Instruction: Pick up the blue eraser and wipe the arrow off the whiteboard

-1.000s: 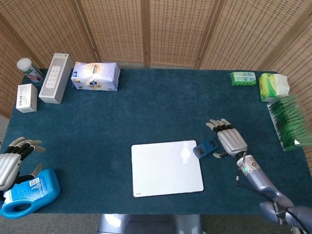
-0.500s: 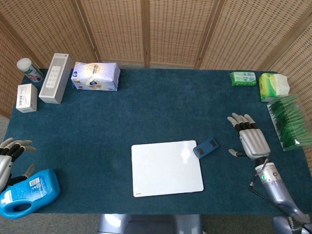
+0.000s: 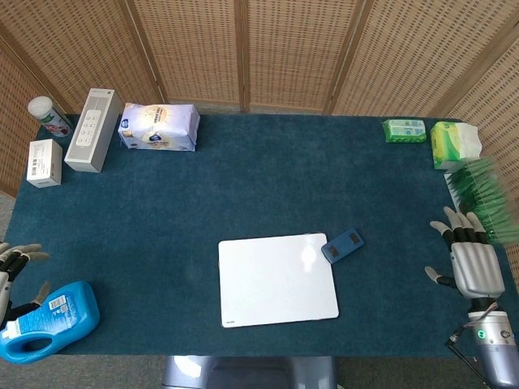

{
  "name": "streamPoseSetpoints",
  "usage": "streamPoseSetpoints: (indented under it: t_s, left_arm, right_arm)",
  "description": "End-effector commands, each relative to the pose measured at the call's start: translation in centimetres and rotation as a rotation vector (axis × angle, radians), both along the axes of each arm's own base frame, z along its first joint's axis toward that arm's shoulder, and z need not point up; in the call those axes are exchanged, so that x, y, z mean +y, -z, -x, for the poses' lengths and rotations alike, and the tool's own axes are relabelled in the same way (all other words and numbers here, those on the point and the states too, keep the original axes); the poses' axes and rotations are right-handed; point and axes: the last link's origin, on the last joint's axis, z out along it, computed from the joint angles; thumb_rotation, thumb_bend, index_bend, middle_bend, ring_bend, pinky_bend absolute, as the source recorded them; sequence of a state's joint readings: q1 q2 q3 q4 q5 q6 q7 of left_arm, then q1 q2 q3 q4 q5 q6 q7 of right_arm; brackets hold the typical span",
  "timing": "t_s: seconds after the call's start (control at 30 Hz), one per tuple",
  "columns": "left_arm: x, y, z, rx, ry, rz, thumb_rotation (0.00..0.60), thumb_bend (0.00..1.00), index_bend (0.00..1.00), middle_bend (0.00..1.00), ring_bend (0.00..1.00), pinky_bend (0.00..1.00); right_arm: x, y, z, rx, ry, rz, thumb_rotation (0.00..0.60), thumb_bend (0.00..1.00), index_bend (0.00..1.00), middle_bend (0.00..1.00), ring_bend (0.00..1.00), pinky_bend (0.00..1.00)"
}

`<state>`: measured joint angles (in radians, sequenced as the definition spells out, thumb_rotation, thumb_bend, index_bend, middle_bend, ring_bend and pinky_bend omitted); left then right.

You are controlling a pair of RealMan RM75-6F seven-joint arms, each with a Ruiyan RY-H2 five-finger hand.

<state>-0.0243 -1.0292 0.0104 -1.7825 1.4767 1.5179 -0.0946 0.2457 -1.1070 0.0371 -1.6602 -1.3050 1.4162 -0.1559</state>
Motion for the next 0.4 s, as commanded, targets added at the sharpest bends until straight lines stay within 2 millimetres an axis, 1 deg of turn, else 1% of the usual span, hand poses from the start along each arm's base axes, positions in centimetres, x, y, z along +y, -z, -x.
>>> streamPoseSetpoints:
  t_s: [0.03, 0.23, 0.4]
  left_arm:
    - [-0.3, 0.4, -0.1, 0.001, -0.005, 0.004, 0.6, 0.43, 0.32, 0.25, 0.2, 0.09]
    - [-0.5, 0.7, -0.8, -0.014, 0.011, -0.009, 0.6, 0.43, 0.32, 0.25, 0.2, 0.09]
    - [0.1, 1.2, -0.9, -0.022, 0.014, -0.014, 0.6, 0.43, 0.32, 0.25, 0.2, 0.09]
  right_arm:
    - [0.9, -0.3, 0.4, -0.002, 0.012, 0.011, 0.6, 0.16, 0.21, 0.07, 0.0, 0.0]
    - [2.0, -0.5, 1.2, -0.026, 0.036, 0.016, 0.6, 0.16, 0.21, 0.07, 0.0, 0.0]
    - [2.2, -0.3, 1.8, -0.033, 0.055, 0.014, 0.6, 0.16, 0.22, 0.07, 0.0, 0.0]
